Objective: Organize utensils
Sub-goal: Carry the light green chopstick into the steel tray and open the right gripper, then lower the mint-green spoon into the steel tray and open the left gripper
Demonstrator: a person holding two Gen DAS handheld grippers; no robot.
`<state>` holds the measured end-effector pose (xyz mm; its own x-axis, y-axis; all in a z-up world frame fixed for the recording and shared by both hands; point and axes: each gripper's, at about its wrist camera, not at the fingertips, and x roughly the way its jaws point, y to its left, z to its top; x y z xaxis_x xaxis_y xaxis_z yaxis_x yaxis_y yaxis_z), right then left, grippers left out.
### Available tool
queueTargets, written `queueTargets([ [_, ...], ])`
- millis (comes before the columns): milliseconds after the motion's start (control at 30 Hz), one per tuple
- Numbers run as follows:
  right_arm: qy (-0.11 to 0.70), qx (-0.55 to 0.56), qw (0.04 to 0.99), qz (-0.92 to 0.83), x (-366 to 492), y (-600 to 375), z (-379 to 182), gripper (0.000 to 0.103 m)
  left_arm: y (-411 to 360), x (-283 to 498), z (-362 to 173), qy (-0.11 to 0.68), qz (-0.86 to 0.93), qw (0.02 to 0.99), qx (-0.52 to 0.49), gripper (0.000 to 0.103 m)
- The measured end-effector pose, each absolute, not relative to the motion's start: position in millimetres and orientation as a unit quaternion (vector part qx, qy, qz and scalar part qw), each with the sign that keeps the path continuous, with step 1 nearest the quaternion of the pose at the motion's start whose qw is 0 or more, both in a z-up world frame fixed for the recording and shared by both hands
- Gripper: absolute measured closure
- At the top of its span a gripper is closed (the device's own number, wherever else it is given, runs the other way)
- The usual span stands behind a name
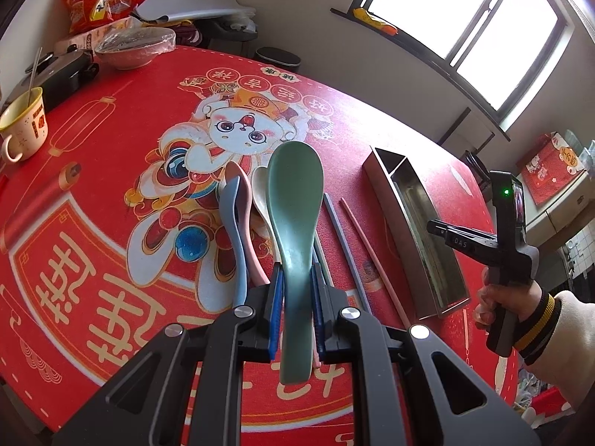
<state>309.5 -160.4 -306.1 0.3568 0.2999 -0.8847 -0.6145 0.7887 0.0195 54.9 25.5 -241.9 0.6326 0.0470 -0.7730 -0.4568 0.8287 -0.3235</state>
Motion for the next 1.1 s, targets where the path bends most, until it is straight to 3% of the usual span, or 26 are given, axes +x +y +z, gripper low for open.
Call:
queueTargets([
  [500,0.471,-0.027,0.832,0.292,287,-221,-268,0.093,-2,92,-225,0.411,0.114,0.873,-0.238,0.089],
  [600,0.471,-0.010,0.834,0.289,285,-233,-267,0.076,-14,106,-225,0.415,0.102,0.873,-0.235,0.089],
  [633,0.469,-0.005,0.835,0.287,284,-238,-266,0.062,-18,111,-225,0.417,0.098,0.872,-0.236,0.089],
  [667,0.465,0.000,0.838,0.286,284,-242,-264,0.055,-22,116,-226,0.419,0.093,0.872,-0.238,0.089],
  [733,0.462,0.003,0.839,0.286,283,-249,-264,0.053,-30,126,-228,0.422,0.084,0.870,-0.240,0.089],
  [933,0.478,0.043,0.828,0.290,287,-272,-270,0.034,-59,158,-234,0.438,0.056,0.866,-0.235,0.089],
  [1033,0.490,0.062,0.816,0.300,288,-280,-274,0.033,-69,173,-238,0.447,0.049,0.861,-0.237,0.089],
  [1100,0.496,0.068,0.809,0.308,289,-284,-277,0.025,-75,182,-241,0.452,0.046,0.859,-0.237,0.089],
])
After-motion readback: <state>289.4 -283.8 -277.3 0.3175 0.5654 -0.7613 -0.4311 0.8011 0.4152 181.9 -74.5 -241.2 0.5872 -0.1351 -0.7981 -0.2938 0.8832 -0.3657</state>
